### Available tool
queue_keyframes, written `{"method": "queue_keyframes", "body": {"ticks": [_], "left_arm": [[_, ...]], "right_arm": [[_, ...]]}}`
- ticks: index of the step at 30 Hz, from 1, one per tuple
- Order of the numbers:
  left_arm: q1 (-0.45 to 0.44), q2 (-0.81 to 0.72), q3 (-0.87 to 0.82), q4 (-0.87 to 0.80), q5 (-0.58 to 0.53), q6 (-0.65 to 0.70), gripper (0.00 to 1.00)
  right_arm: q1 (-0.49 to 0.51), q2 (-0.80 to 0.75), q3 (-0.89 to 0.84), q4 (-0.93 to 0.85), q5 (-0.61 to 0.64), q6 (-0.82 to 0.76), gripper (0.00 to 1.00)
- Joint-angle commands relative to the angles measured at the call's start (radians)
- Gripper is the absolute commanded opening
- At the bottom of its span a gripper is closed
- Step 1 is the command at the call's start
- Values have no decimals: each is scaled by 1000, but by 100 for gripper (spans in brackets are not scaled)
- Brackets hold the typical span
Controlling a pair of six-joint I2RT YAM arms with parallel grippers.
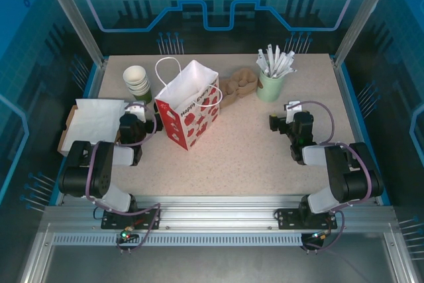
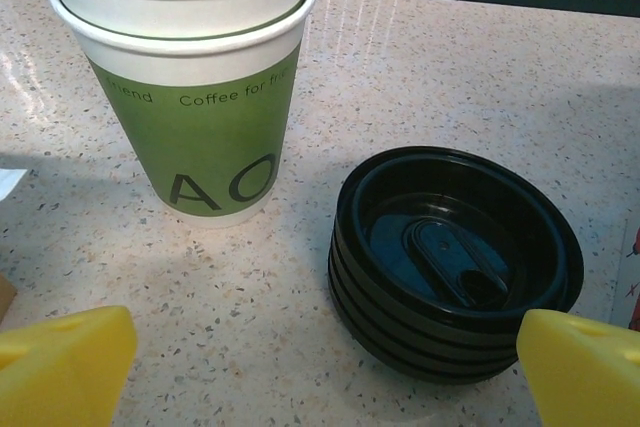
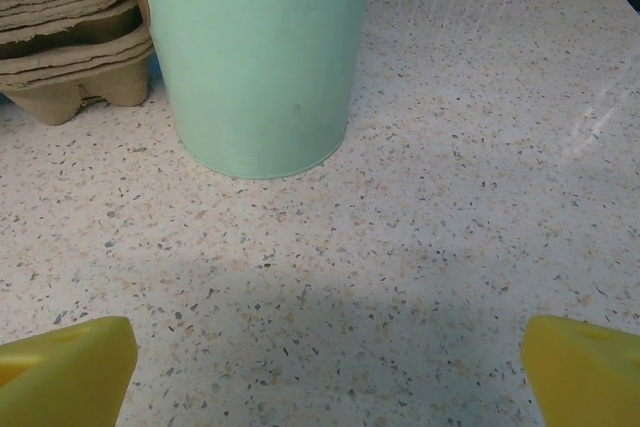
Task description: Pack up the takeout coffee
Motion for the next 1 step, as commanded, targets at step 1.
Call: {"method": "queue_keyframes", "body": {"ticks": [1], "left_arm": [[-6, 3, 17, 6, 21, 17, 99]], "right_arm": [[-14, 0, 11, 34, -17, 7, 100]]}}
